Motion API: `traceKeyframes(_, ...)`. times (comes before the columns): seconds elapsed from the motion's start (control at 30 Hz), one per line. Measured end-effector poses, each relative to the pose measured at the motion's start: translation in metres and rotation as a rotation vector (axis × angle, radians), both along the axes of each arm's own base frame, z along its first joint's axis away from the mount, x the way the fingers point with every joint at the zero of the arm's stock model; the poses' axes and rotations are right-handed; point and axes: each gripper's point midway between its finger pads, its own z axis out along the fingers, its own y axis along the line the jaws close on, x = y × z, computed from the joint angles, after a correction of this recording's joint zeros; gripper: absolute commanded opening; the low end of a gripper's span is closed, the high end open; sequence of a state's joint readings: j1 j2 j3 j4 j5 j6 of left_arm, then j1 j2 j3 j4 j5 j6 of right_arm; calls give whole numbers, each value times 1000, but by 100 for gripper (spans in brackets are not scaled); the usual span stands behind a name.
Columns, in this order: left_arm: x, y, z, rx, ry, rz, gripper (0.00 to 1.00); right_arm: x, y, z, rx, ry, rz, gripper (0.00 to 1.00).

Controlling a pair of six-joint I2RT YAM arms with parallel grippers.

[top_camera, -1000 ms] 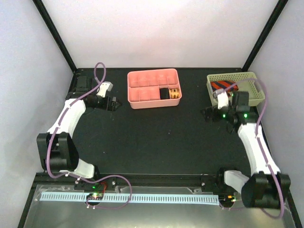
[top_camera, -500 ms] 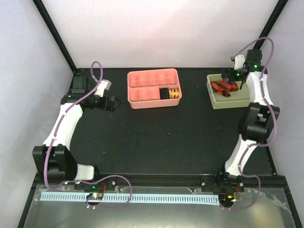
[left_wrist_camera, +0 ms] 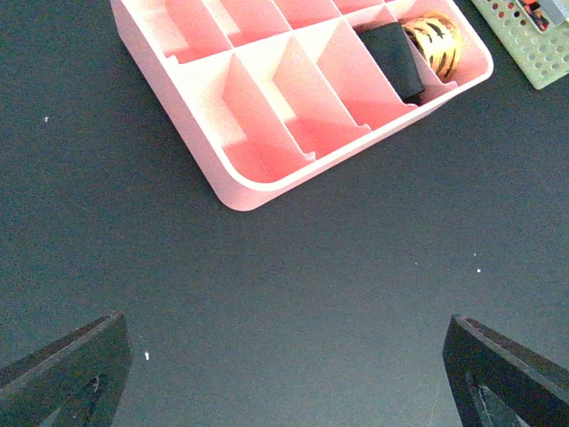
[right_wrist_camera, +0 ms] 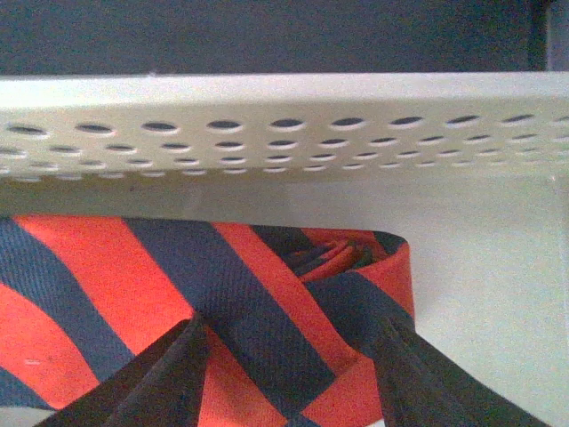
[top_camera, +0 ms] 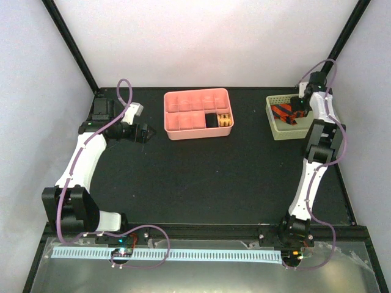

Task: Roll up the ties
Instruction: Pick up the tie from the bin, then place the tie at the center of the board.

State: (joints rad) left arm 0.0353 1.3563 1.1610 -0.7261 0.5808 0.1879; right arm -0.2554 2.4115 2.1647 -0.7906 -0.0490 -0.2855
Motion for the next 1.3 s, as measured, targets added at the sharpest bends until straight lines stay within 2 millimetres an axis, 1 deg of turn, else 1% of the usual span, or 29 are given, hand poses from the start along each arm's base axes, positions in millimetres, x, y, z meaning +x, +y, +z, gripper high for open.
traceKeyframes(0.1, 0, 0, -1, 0, 5, 0, 99, 0, 2, -6, 5, 10, 2, 24)
traceKeyframes(0.17, 1, 0, -3, 0, 10, 0, 99, 0, 3, -6, 8, 10, 1, 6)
traceKeyframes(0.2, 1, 0, -4, -1, 12, 0, 99, 0, 3, -4, 8, 7, 3, 2)
traceKeyframes(0.33, 1, 1, -5, -1, 14, 2, 99, -5, 5, 5, 10, 2, 9, 2)
traceKeyframes(0.4, 1, 1, -5, -1, 14, 2, 99, -9, 8, 19, 14, -9, 17, 2)
traceKeyframes(0.43, 1, 1, -5, -1, 15, 3, 99, -12, 10, 31, 18, -22, 23, 2)
traceKeyframes(0.5, 1, 1, -5, -1, 14, 2, 99, -16, 16, 64, 28, -68, 40, 2)
traceKeyframes(0.57, 1, 1, -5, -1, 14, 2, 99, -23, 26, 107, 45, -134, 69, 2)
traceKeyframes(0.63, 1, 1, -4, -4, 14, 2, 99, -34, 39, 160, 72, -220, 109, 2)
traceKeyframes(0.73, 1, 1, -4, -8, 14, 1, 99, -59, 66, 255, 121, -394, 192, 2)
traceKeyframes(0.8, 1, 2, -3, -12, 13, 2, 99, -85, 87, 322, 147, -532, 257, 1)
traceKeyframes(0.83, 1, 2, -3, -14, 11, 2, 99, -101, 98, 357, 158, -603, 292, 2)
traceKeyframes(0.9, 0, 3, -2, -19, 10, 4, 99, -138, 122, 419, 178, -740, 366, 2)
traceKeyframes(0.93, 0, 2, -1, -21, 8, 2, 99, -163, 137, 452, 190, -818, 417, 2)
traceKeyframes(0.97, -1, 2, 0, -23, 7, 1, 99, -184, 150, 473, 207, -869, 455, 2)
traceKeyframes(1.03, -1, 1, 1, -27, 2, -2, 99, -227, 178, 511, 260, -963, 545, 2)
traceKeyframes(1.13, -5, 0, 7, -32, -15, -5, 99, -282, 215, 548, 391, -1052, 683, 2)
traceKeyframes(1.2, -9, 0, 12, -33, -36, -8, 99, -311, 235, 564, 505, -1081, 772, 2)
traceKeyframes(1.3, -15, -2, 24, -40, -75, -12, 99, -342, 254, 580, 677, -1079, 879, 2)
